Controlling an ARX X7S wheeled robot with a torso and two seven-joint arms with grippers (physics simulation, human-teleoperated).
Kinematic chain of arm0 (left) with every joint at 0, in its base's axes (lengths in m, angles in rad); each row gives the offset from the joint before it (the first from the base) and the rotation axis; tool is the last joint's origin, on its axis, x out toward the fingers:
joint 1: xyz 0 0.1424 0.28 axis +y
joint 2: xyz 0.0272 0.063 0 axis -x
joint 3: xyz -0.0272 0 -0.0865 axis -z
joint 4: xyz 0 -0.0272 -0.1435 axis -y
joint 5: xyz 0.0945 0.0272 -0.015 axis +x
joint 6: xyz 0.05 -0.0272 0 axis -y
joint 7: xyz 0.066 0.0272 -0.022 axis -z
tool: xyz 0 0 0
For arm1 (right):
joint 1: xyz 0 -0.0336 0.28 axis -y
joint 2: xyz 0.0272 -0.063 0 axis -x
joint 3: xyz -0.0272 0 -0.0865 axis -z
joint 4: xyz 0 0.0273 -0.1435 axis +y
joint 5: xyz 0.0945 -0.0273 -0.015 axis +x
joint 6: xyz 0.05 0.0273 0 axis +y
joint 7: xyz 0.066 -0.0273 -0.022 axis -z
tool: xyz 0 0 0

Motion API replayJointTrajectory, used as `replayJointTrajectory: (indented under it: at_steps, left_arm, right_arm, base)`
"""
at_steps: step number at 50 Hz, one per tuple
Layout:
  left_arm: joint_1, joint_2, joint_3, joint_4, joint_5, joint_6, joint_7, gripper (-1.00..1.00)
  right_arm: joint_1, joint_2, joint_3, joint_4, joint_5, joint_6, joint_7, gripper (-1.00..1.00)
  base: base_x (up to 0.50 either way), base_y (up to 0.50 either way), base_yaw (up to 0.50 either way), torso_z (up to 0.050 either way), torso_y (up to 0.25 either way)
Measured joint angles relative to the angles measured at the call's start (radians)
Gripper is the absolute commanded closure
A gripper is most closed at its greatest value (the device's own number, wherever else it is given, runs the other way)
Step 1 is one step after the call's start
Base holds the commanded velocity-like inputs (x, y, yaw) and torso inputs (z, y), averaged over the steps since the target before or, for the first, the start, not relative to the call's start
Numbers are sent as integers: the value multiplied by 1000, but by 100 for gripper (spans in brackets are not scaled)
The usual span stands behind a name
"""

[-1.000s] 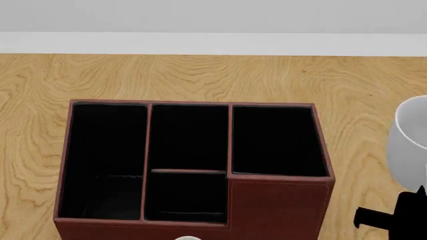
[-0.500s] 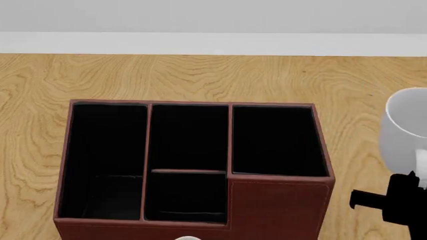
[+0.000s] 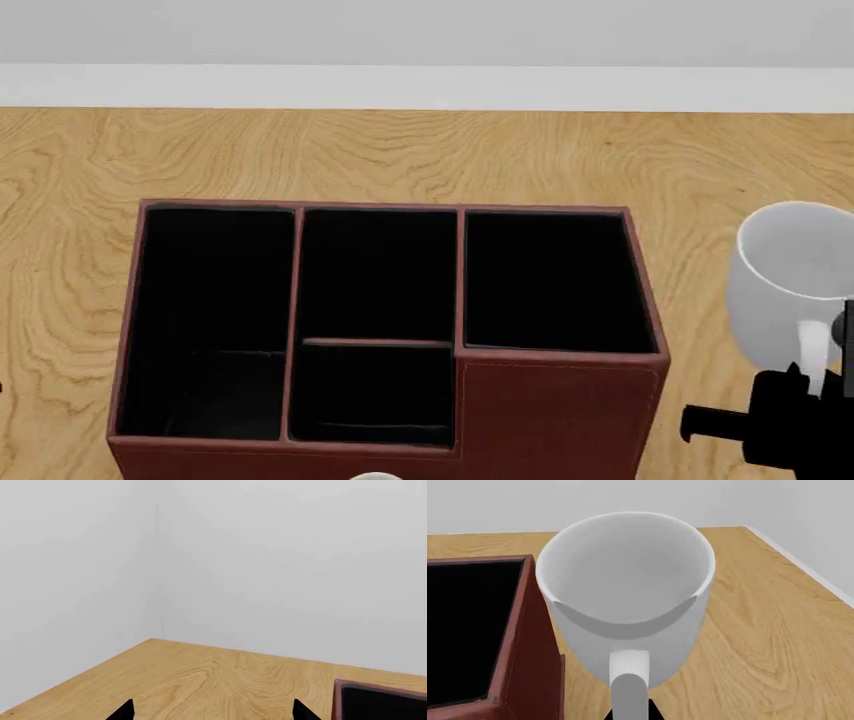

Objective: Pick up the white mug and place it to the right of the caddy.

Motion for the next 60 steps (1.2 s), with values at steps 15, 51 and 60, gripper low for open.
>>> replayJointTrajectory:
  at_steps: [15, 51, 60]
  left_arm:
    - [-4, 0, 12, -7, 7, 6, -1, -100]
    - [-10, -2, 35, -21, 27, 11, -12, -100]
    - [-10, -1, 42, -30, 32, 15, -13, -100]
  right_arm:
    - [-22, -15, -31, 70, -49, -57, -61, 100]
    - [41, -96, -148, 317, -191, -177, -196, 100]
    - [53, -112, -164, 374, -212, -201, -220, 100]
  base:
    - [0, 0, 0, 0, 1]
    - [0, 0, 0, 0, 1]
    - [0, 0, 0, 1, 0]
